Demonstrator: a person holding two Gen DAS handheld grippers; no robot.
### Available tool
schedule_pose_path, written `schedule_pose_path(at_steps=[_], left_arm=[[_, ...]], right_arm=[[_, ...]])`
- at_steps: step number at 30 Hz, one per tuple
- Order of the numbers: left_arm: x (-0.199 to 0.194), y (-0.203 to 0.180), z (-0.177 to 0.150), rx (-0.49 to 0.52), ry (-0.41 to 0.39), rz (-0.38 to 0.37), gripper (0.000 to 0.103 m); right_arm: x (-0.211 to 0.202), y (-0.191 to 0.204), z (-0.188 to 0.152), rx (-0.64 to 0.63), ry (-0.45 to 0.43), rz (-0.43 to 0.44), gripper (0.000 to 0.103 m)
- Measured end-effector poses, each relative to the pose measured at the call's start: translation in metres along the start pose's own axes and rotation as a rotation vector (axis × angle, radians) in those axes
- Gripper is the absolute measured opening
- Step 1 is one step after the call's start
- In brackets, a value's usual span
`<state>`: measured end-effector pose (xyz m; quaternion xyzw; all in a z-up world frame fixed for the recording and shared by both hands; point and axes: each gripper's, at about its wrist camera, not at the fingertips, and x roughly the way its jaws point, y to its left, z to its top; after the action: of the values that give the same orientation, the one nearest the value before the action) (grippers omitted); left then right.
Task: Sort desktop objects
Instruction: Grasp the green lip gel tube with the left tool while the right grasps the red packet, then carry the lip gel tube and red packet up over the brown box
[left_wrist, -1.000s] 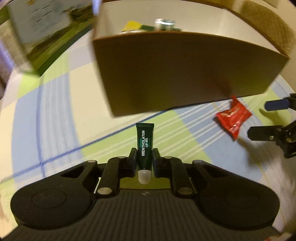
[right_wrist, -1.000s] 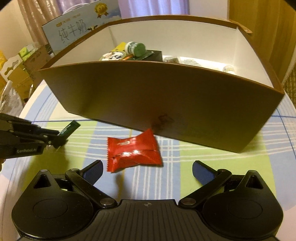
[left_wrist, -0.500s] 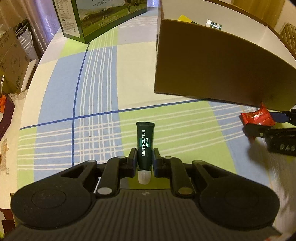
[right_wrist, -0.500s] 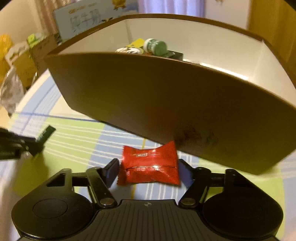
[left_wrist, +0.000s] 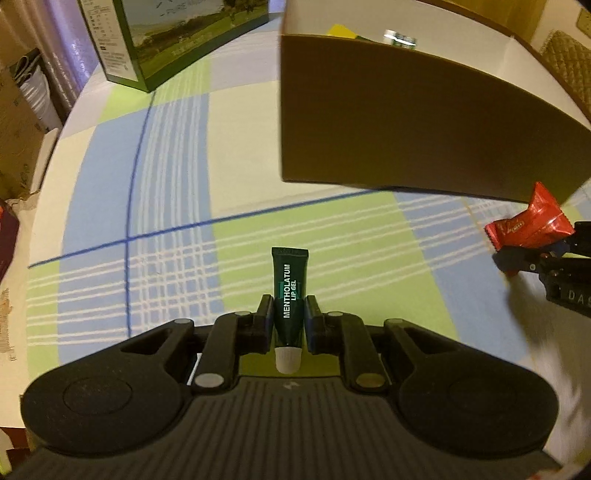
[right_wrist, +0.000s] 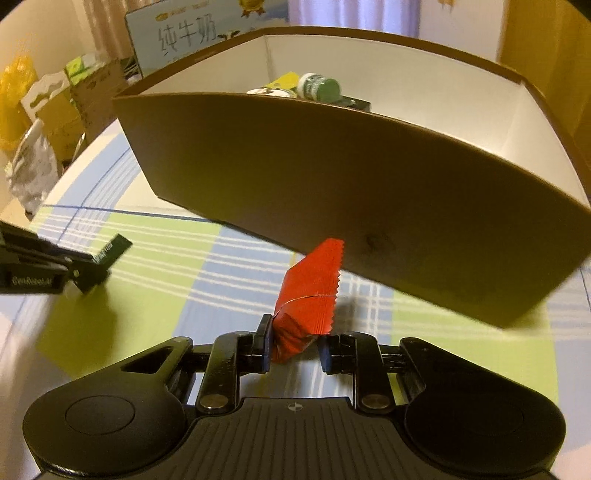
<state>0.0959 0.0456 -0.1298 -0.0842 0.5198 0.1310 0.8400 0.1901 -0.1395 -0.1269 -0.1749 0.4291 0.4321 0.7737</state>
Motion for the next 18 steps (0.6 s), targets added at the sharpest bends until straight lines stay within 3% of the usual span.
schedule_pose_path(at_steps=[18], left_arm=[[-0.040,-0.037,-0.016,0.053,-0.046,-0.063,0.013]], right_arm=[[-0.046,-0.007,-0.022,0.052,-0.019,0.024,0.021]])
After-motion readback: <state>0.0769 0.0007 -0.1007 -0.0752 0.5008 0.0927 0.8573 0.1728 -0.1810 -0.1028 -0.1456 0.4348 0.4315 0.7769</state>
